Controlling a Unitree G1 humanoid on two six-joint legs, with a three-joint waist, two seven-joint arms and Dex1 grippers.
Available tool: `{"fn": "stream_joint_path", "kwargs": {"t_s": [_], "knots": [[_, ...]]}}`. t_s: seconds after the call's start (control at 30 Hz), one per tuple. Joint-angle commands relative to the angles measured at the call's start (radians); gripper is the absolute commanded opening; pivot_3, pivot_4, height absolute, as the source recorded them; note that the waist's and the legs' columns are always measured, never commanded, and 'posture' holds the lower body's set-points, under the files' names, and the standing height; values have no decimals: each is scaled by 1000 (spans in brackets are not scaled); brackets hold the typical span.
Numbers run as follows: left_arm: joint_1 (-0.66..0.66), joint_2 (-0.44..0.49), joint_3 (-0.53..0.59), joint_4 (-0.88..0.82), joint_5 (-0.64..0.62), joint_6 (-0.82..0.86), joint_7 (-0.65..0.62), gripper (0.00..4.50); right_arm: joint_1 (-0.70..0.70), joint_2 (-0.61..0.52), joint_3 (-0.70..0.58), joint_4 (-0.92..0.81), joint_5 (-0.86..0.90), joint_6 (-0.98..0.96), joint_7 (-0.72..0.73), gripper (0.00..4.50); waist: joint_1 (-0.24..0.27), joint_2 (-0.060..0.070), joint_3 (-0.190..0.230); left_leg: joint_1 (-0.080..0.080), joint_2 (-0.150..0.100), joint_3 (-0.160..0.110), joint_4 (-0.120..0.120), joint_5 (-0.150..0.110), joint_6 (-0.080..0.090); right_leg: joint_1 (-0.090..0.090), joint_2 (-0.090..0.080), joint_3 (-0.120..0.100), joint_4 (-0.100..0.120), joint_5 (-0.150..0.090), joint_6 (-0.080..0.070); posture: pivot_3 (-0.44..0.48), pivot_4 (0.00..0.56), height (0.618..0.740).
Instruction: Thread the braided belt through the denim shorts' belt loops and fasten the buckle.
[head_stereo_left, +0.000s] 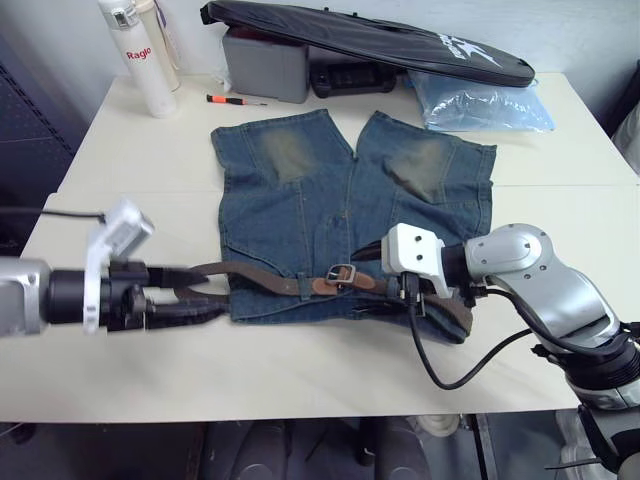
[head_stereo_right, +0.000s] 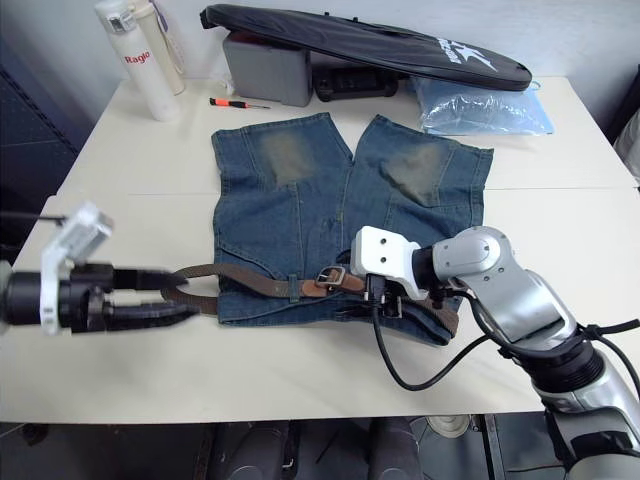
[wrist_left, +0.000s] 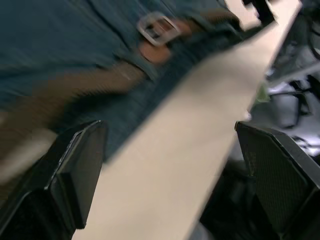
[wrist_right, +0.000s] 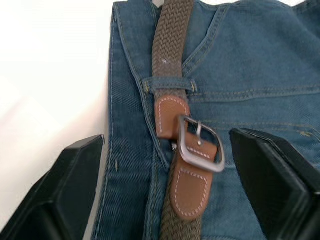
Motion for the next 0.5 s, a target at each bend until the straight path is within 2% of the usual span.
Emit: {"fn": "stream_joint_path", "kwargs": {"t_s": [0.03,0.2,0.27,0.3,0.37,0.43,0.5], "knots": [[-99,-30,-99,46,115,-36,-26,4500,-6,9,13,-50,-22,1,-14,4397,0,0,0,0,0,1,0,0,0,0,0,1,0,0,0,0,150,740],[-272,-106,-226,119,265,-68,-39,4500,-20,38,61,-58,-70,-10,-33,4397,-1,-2,1,0,0,2,1,-1,0,-2,0,2,2,0,0,0,150,740],[-345,-149,-281,173,389,-171,-53,4500,-30,54,66,-64,-79,0,-44,4397,-1,-2,1,0,0,3,2,-1,0,-3,0,3,3,0,0,0,150,740],[-376,-172,-296,207,434,-204,-41,4067,-31,58,65,-67,-81,4,-47,4500,0,-2,1,0,0,4,2,-1,0,-3,1,4,3,0,0,0,150,740],[-422,-192,-355,258,528,-273,-95,3704,-32,63,65,-74,-82,14,-52,4500,0,-2,1,1,0,4,2,-1,0,-3,1,4,4,0,0,0,150,740],[-463,-227,-404,311,616,-332,-119,2913,-33,65,64,-79,-85,23,-57,4500,0,-2,1,1,0,5,2,-1,0,-3,1,4,3,0,0,0,150,740],[-502,-258,-481,362,721,-404,-164,1869,-33,67,64,-85,-88,30,-63,4500,1,-3,1,0,0,6,2,-1,1,-3,1,5,3,0,0,0,150,740]]}}
